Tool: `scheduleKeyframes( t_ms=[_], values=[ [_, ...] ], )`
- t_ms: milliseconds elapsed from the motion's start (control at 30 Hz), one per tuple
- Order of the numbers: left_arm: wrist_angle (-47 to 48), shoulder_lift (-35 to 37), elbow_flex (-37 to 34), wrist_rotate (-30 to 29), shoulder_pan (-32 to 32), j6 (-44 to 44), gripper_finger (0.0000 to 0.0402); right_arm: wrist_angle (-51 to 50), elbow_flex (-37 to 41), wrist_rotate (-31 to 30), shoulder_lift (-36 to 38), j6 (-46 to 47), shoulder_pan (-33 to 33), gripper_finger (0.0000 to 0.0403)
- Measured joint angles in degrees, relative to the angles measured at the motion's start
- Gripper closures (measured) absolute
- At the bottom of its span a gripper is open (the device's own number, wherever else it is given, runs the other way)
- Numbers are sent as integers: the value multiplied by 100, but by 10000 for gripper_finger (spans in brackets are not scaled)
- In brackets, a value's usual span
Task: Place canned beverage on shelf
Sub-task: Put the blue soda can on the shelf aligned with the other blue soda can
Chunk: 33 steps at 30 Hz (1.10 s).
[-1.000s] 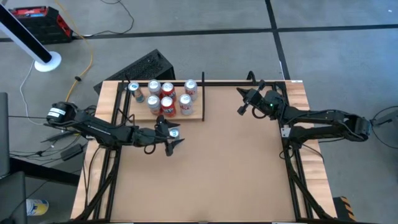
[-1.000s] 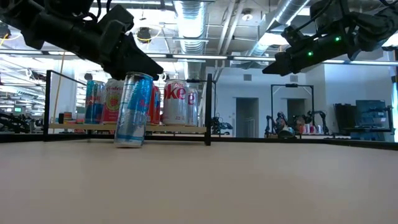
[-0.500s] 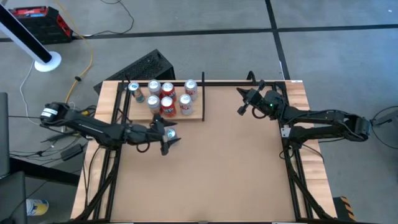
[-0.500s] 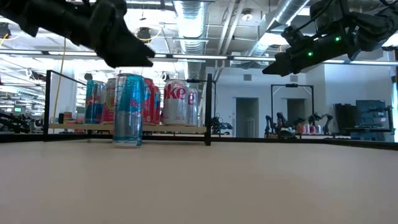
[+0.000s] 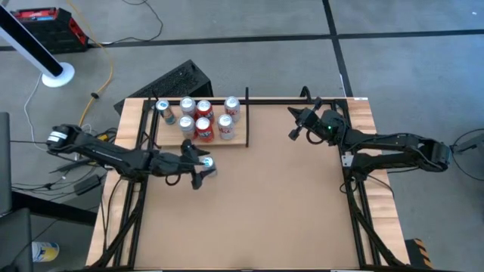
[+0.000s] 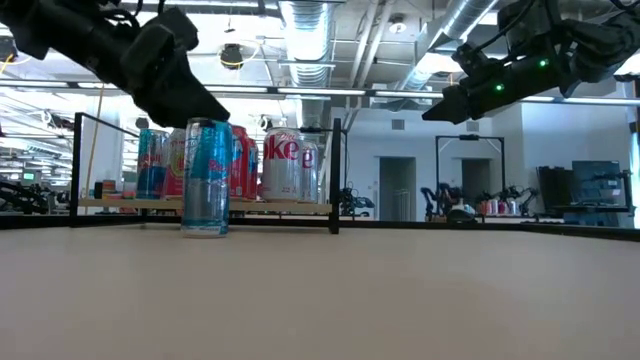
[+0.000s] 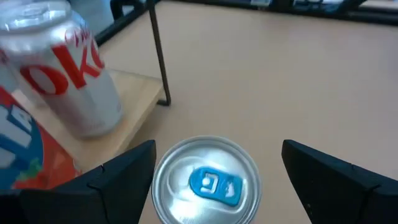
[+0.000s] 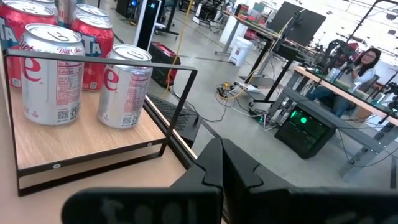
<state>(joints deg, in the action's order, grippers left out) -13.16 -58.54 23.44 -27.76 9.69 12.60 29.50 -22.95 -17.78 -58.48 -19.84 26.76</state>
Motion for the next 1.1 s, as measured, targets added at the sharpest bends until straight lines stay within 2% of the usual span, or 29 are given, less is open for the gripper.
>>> scheduleKeyframes(
  t_ms=[333, 767, 900, 1100],
  values=[
    [-40, -525, 0, -5, -2, 72, 68, 2, -1, 137, -2, -13, 1, 383],
    [-220, -507, 0, -12, -4, 75, 70, 4, -1, 142, -2, -15, 0, 383],
    [-222, -507, 0, 6, -4, 72, 102, 3, 0, 142, -2, -15, 1, 383],
    [-229, -504, 2, 316, -5, -53, 184, 4, -1, 142, -2, -15, 0, 383]
  ],
)
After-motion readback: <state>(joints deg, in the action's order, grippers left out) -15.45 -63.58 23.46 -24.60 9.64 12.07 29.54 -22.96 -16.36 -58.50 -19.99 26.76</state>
